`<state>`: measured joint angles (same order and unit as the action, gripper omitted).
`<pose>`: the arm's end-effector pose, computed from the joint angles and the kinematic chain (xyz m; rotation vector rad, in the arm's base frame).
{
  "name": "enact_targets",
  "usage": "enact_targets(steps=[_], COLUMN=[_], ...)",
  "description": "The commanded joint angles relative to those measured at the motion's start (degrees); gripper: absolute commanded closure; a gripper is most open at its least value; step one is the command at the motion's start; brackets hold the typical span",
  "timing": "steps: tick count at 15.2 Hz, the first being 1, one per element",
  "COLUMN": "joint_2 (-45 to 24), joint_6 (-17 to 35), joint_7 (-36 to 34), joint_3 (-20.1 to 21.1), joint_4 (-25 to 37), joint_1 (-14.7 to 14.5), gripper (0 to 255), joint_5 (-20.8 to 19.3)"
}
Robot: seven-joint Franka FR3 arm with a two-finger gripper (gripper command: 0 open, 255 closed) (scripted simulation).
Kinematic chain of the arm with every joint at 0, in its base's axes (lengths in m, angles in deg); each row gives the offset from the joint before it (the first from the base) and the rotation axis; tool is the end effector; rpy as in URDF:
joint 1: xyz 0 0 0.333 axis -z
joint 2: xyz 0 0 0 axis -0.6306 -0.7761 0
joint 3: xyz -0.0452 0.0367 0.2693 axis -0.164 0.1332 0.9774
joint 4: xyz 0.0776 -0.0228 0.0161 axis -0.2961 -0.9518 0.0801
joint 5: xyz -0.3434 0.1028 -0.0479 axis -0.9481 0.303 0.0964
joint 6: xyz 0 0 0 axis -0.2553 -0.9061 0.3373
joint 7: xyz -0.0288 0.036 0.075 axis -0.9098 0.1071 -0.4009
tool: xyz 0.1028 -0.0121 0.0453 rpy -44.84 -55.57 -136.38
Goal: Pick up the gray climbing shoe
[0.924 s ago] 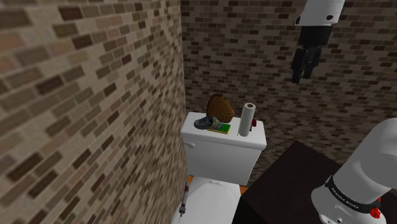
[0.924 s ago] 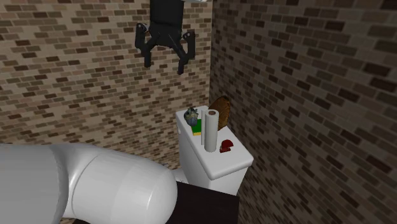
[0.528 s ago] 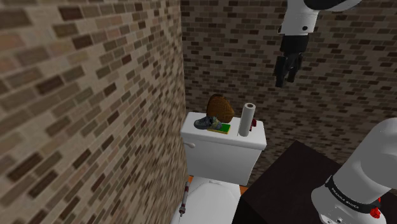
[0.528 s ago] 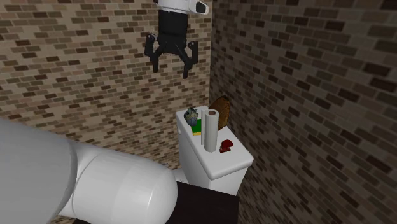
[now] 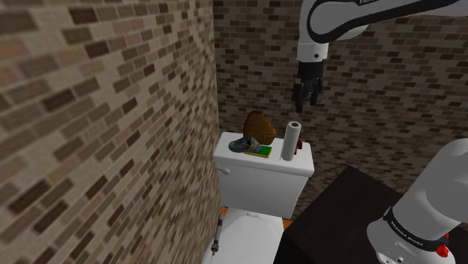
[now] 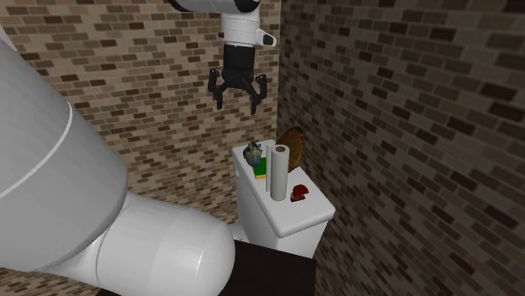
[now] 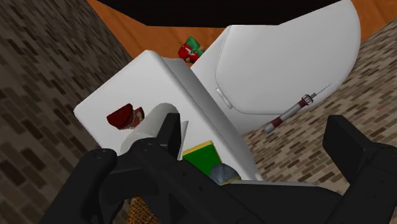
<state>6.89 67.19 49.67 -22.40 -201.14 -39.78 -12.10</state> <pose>0.4133 0.0092 0.4570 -3.0718 -0.0562 0.2850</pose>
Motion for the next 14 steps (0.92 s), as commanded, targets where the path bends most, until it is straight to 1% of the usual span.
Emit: enact_targets(steps=[1,8,14], joint_2=[-4.57,-20.47,-34.45], joint_6=[1.89,6.95,8.62], joint_7=[0.07,-0.47,-1.11], joint_3=[0.25,1.19,1.55], joint_4=[2.21,11.27,22.0], joint_1=[-0.11,-0.7,-1.43], gripper=[0,0,0], joint_5=[-0.43,-2.14,-3.98])
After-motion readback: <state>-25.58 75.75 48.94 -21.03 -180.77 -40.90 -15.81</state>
